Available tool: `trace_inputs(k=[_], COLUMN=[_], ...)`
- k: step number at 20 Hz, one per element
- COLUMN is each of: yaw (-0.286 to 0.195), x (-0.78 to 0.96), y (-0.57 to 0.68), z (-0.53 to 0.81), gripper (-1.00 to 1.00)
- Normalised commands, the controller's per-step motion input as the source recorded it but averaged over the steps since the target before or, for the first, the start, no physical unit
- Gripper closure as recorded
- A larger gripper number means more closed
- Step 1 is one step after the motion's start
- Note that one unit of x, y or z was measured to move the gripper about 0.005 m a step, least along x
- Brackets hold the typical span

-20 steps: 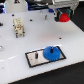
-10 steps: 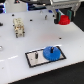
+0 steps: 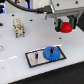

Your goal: Insert the blue gear onto the right peg, followed by the red gear

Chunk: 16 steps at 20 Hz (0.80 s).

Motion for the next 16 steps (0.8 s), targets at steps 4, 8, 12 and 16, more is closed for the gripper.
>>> trace_inputs(k=[4, 8, 12, 16], yaw=[0.000, 0.000, 0.000, 0.000], x=[0.71, 0.55, 0.18, 0.07], y=[-0.23, -0.27, -0.27, -0.24], z=[0.07, 0.00, -0.02, -0.07], gripper=[1.00, 1.00, 1.00, 1.00])
